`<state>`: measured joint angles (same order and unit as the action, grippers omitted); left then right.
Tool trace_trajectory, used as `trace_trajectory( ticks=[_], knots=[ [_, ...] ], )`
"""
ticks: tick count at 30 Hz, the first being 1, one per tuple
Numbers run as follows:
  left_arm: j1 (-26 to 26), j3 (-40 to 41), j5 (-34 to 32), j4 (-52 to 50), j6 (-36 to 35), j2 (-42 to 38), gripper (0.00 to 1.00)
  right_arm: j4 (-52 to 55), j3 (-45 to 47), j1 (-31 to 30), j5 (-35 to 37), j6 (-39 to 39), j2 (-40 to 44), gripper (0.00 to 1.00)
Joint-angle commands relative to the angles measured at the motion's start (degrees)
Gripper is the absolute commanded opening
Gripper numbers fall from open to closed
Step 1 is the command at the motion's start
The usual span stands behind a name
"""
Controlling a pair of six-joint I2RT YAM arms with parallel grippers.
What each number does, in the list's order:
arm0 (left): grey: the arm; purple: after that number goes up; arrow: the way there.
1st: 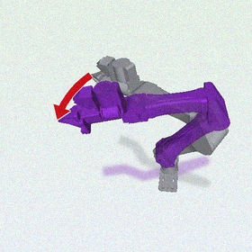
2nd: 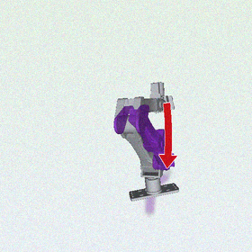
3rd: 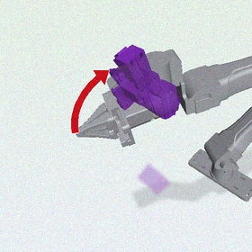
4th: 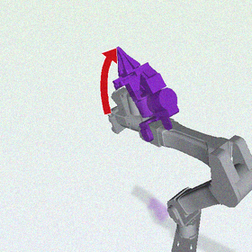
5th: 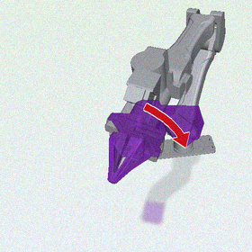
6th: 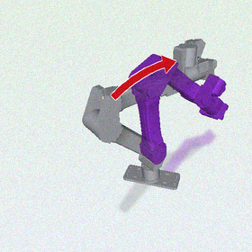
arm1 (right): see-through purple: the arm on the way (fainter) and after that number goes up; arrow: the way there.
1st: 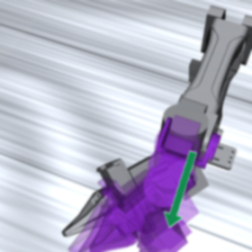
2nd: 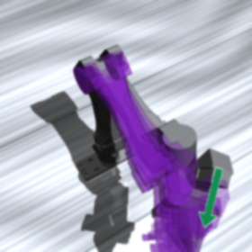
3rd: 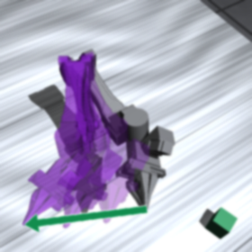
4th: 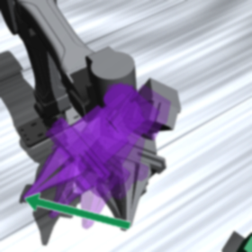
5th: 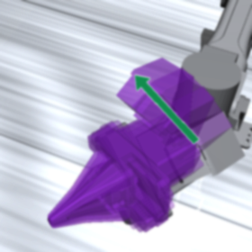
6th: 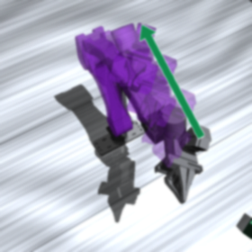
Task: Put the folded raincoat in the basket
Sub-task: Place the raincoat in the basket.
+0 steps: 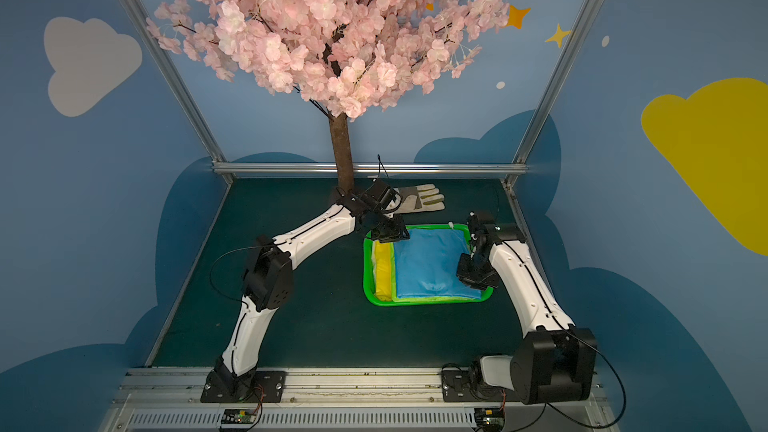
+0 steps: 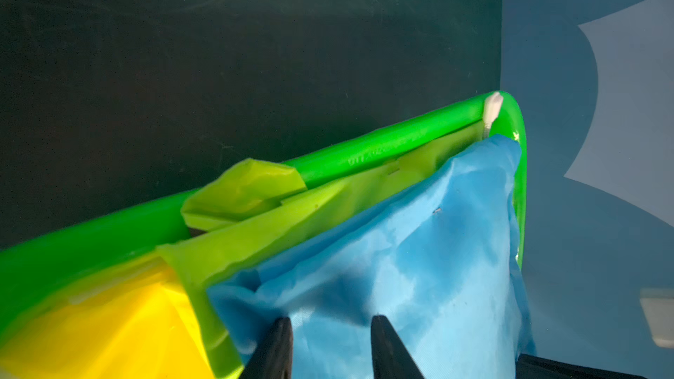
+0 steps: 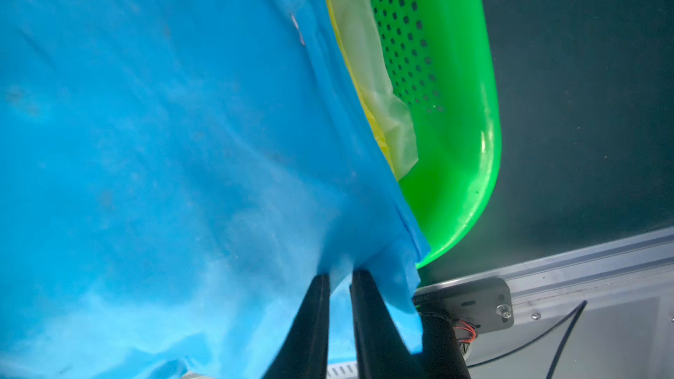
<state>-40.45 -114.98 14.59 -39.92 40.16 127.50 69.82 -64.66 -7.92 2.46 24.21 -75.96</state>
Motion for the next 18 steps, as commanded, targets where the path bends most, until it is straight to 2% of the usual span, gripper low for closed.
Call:
trace_trajectory(
  ticks=[1, 12, 14, 18],
  knots=[
    [0.77, 3.02, -3.55, -2.94, -0.59, -2.90, 0.39, -0.57, 1.45, 0.07, 0.64, 0.07, -0.64, 0.19],
    [1.19, 6.53, -1.70, -1.23, 0.44, -7.55, 0.39, -0.48, -0.26, -0.78, -0.76, -0.92, -3.97, 0.20],
    [1.17, 8.26, -1.67, -0.57, 0.53, -10.03, 0.43, -0.46, -2.20, -0.56, -0.41, -1.00, -2.95, 0.24],
    [1.16, 13.33, -1.68, 1.50, 1.40, -15.43, 0.50, -0.30, -7.07, 0.82, 1.66, -0.71, -3.40, 0.40]
  ],
)
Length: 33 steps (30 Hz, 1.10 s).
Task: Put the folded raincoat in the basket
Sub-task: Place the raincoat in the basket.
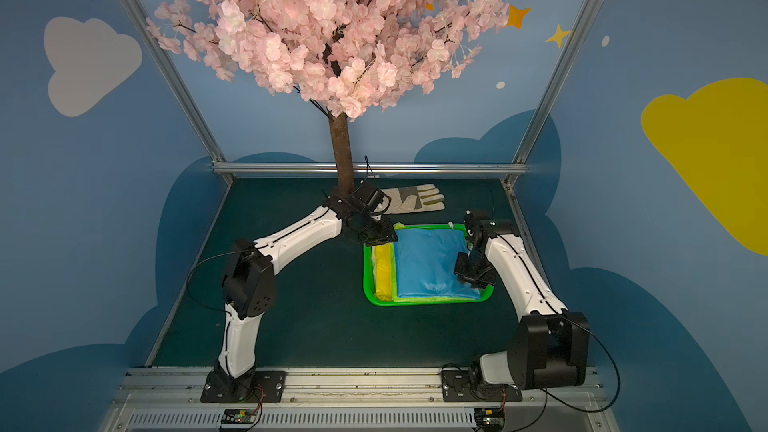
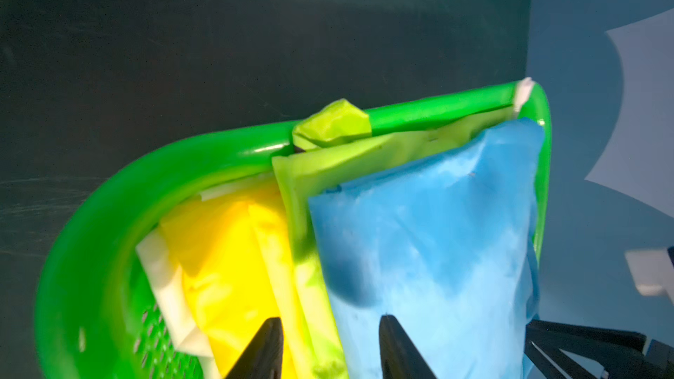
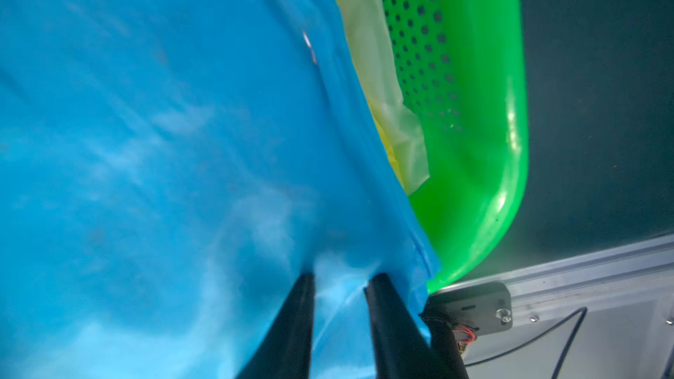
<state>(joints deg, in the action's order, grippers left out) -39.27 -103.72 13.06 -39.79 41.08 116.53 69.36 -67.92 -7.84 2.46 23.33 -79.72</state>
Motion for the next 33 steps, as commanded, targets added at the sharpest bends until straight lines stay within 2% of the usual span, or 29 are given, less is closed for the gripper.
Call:
trace_trajectory(
  ticks=[1, 4, 8, 14, 19, 23, 27, 33],
  knots=[
    [-0.01, 3.25, -0.14, 1.78, 0.62, -5.64, 0.50, 0.15, -4.89, 1.28, 2.41, 0.05, -0.35, 0.43],
    [-0.01, 7.28, -0.14, 3.38, 1.21, -9.19, 0.52, 0.27, -8.55, 3.15, 2.32, 0.01, -3.91, 0.49],
    [0.05, 12.38, -0.17, 5.28, 1.83, -13.24, 0.53, 1.10, -14.37, 4.86, -0.85, -0.78, -11.33, 0.52],
    [0.22, 18.64, -0.58, 6.82, 2.16, -17.06, 0.54, -0.44, -18.17, 6.17, -7.35, -2.46, -19.93, 0.55],
    [0.58, 21.36, -0.71, 7.44, 2.43, -19.13, 0.54, -2.41, -16.87, 5.74, -12.82, -2.51, -20.59, 0.54],
    [0.52, 21.94, -0.74, 7.42, 2.33, -20.35, 0.54, -2.49, -15.79, 4.46, -14.60, -2.51, -19.14, 0.54],
    [0.82, 21.90, -1.61, 6.58, 2.09, -20.73, 0.54, -1.70, -15.66, 4.46, -12.23, -2.54, -17.78, 0.54],
    [1.04, 22.97, -3.83, 5.04, 1.33, -21.69, 0.57, 0.33, -18.05, 8.67, -5.09, -1.88, -16.66, 0.54]
  ],
)
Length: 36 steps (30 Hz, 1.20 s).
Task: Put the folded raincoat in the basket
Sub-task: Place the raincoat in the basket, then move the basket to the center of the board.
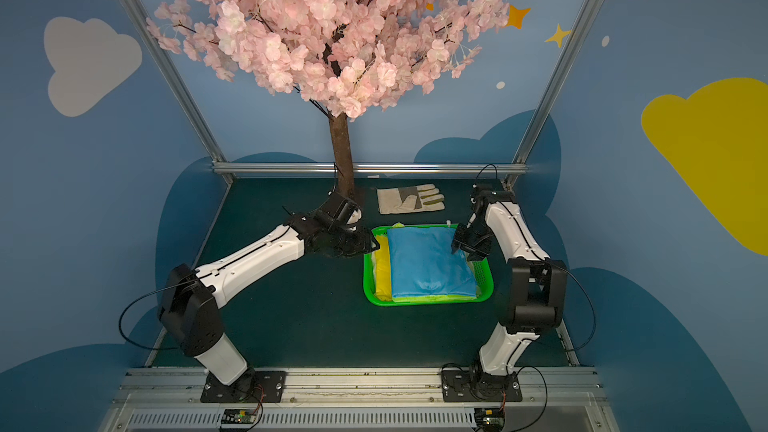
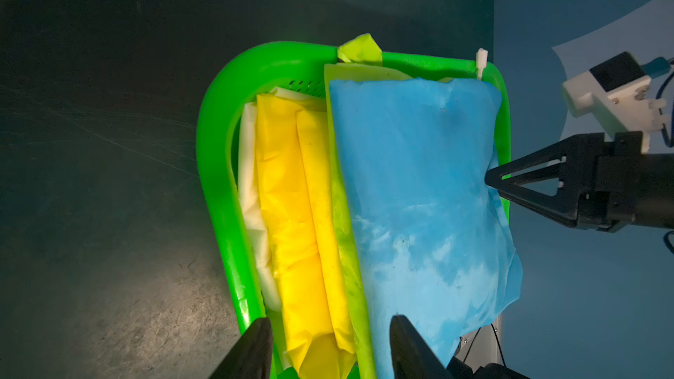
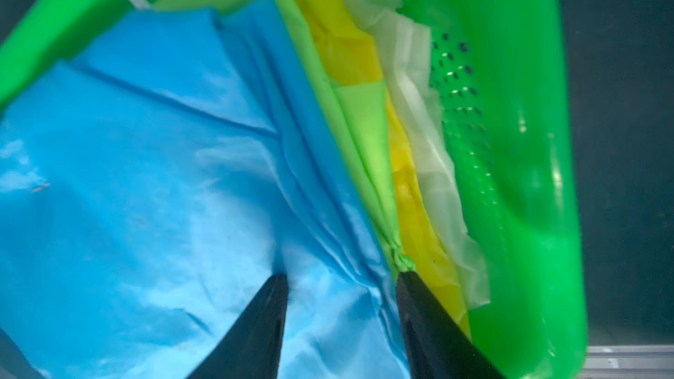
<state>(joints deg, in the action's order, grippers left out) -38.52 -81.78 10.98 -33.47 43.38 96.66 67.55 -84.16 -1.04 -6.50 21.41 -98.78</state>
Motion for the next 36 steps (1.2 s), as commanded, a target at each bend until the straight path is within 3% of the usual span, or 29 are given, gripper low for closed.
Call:
trace_trajectory(
  ticks=[1, 6, 16, 21, 25, 30, 36],
  knots=[
    [0.28, 1.39, -2.77, -1.54, -1.20, -2.01, 0.58, 2.08, -1.97, 2.48, 3.59, 0.04, 2.76, 0.54],
    [0.38, 3.00, -3.68, -3.35, -1.89, -0.07, 0.59, 1.26, -1.37, 3.48, 0.88, 0.23, 4.97, 0.54],
    [-0.05, 5.91, -1.81, -2.23, -1.54, 4.96, 0.44, 1.18, -0.48, 3.48, 0.31, 0.30, 7.37, 0.54],
    [-0.16, 6.10, -1.33, -1.89, -1.54, 6.70, 0.26, 1.13, -0.05, 3.41, -0.17, 0.21, 7.26, 0.54],
    [0.81, 6.20, -4.78, -5.24, -2.12, 5.00, 0.13, 0.92, 0.42, 3.39, -0.96, -0.26, 6.89, 0.53],
    [5.50, 10.79, -6.82, -9.40, -5.32, -1.19, 0.08, 0.48, 0.86, 2.71, -1.59, -0.40, 6.67, 0.53],
    [16.87, 21.76, -1.22, -7.70, -10.78, -12.55, 0.09, 0.24, 0.58, 1.26, -1.24, -0.14, 6.40, 0.53]
  ],
)
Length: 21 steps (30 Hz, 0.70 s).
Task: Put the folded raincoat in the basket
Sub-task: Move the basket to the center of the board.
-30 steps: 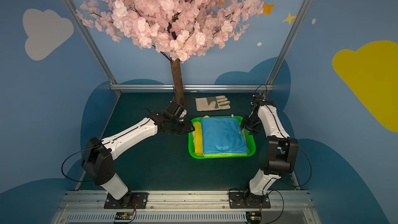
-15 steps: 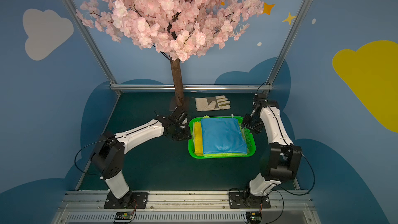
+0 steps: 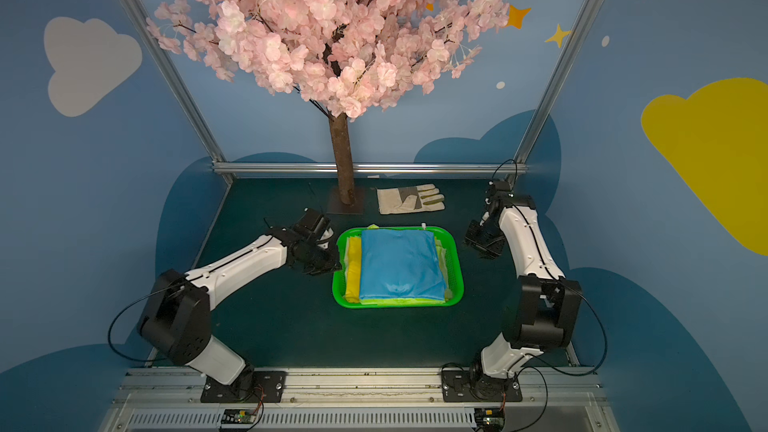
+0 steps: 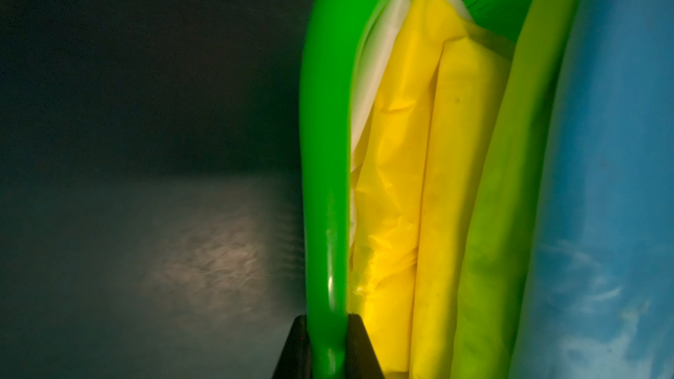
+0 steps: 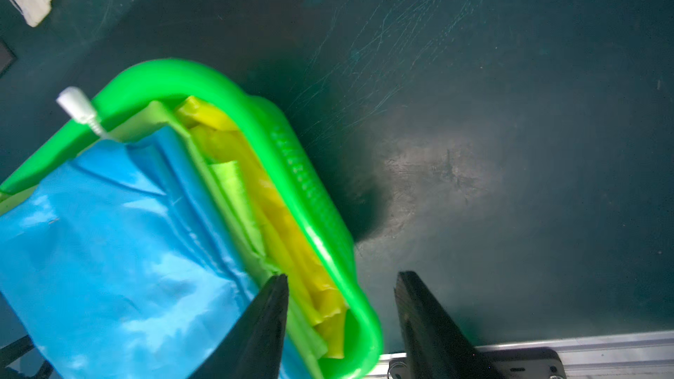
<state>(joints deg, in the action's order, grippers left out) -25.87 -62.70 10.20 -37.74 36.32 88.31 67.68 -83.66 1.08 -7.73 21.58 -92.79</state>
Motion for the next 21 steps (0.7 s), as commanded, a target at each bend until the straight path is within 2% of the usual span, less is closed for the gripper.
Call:
trace_trajectory(
  ticks=[1, 3, 4, 6, 8, 12, 15, 21],
  knots=[
    [5.82, 3.83, -0.20, -3.80, -4.28, -5.82, 0.09, 0.08, 0.06, -1.30, 0.77, -0.24, 0.42, 0.53],
    [8.47, 5.86, 0.79, -3.85, -4.97, -8.48, 0.12, -0.07, 0.07, -1.94, 1.38, -0.14, 0.26, 0.53],
    [9.33, 6.62, 0.76, -3.44, -4.71, -9.60, 0.17, -0.09, 0.05, -2.16, 1.27, -0.17, 0.08, 0.53],
    [9.91, 7.48, 1.88, -1.27, -4.16, -10.49, 0.36, -0.09, -0.20, -2.59, 1.05, -0.22, -0.35, 0.53],
    [10.26, 6.31, 2.18, -1.38, -4.31, -9.79, 0.48, -0.11, -0.50, -3.05, 0.92, -0.24, -0.55, 0.53],
    [11.77, 3.56, 1.84, -3.27, -4.35, -8.18, 0.57, -0.71, -0.58, -3.69, 0.79, -0.58, -0.24, 0.53],
    [12.91, 2.49, -0.96, -4.74, -2.99, -9.31, 0.61, -1.93, -0.14, -3.95, 0.37, -0.65, 0.22, 0.53],
    [20.72, 6.80, -9.34, -1.87, 1.43, -18.37, 0.66, -7.53, 1.29, -5.62, 0.09, -2.80, 3.70, 0.55]
  ],
)
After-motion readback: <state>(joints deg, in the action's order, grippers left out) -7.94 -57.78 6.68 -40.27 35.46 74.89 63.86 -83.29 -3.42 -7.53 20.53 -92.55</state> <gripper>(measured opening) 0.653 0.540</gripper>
